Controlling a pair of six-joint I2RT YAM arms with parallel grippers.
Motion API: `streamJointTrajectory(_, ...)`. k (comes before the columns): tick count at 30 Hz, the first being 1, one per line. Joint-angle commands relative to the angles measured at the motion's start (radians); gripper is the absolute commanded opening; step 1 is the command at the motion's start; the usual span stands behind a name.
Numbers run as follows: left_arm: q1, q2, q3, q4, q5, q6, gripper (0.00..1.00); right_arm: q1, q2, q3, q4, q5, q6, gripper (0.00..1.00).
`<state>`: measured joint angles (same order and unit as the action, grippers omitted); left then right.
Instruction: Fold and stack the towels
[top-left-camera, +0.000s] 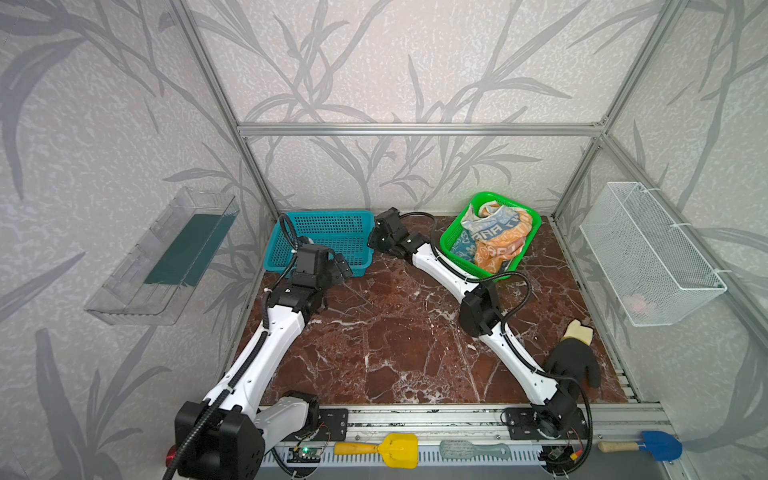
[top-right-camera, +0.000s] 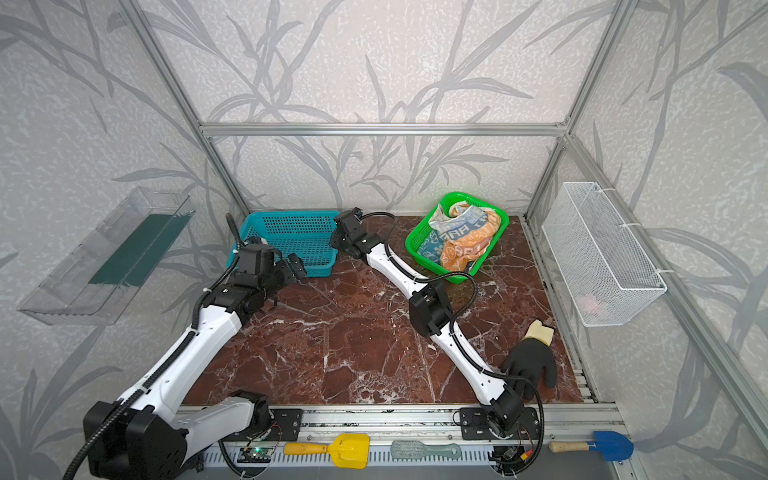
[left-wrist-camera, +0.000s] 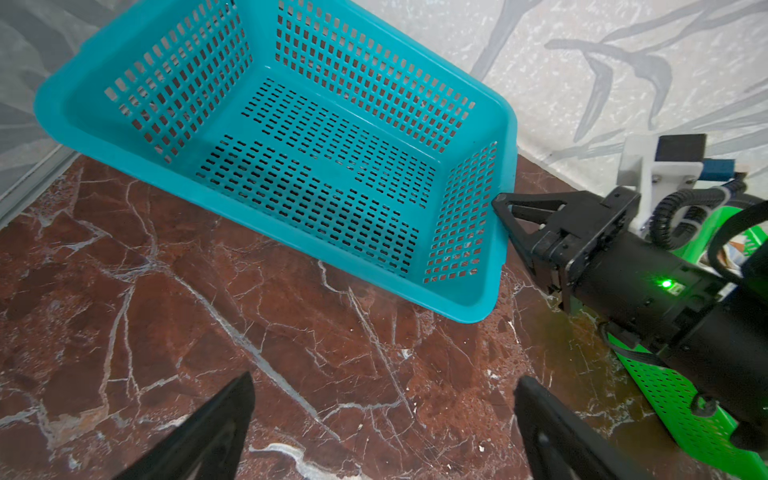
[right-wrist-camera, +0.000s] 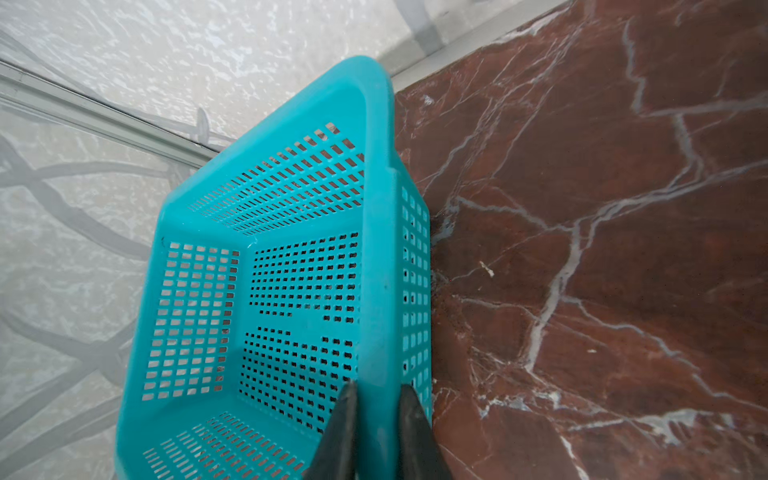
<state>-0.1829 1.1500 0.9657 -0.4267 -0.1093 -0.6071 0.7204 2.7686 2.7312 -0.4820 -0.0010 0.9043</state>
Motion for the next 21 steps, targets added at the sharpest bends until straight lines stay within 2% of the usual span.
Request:
streamJointTrajectory(1, -0.003, 0.034, 0.071, -0.07, 0.03, -0.016, 0.99, -0.006, -0.01, 0.027, -0.028, -0.015, -0.048, 0.3)
streamJointTrajectory(10, -0.012, 0.013, 0.092, -0.08, 0.017, 0.005, 0.99, -0.043, -0.145, -0.013, -0.057, -0.059, -0.115, 0.76)
streamJointTrajectory(14, -0.029, 0.009, 0.11, -0.07, 0.008, 0.011, 0.99, -0.065, -0.238, -0.026, -0.132, -0.036, -0.195, 0.95)
streamJointTrajectory(16, -0.041, 0.024, 0.121, -0.047, 0.011, 0.009, 0.99, -0.086, -0.306, -0.066, -0.169, -0.033, -0.249, 0.99)
streamJointTrajectory(21, -0.116, 0.152, 0.25, -0.021, 0.026, 0.018, 0.99, -0.17, -0.531, -0.288, -0.241, 0.066, -0.452, 0.99)
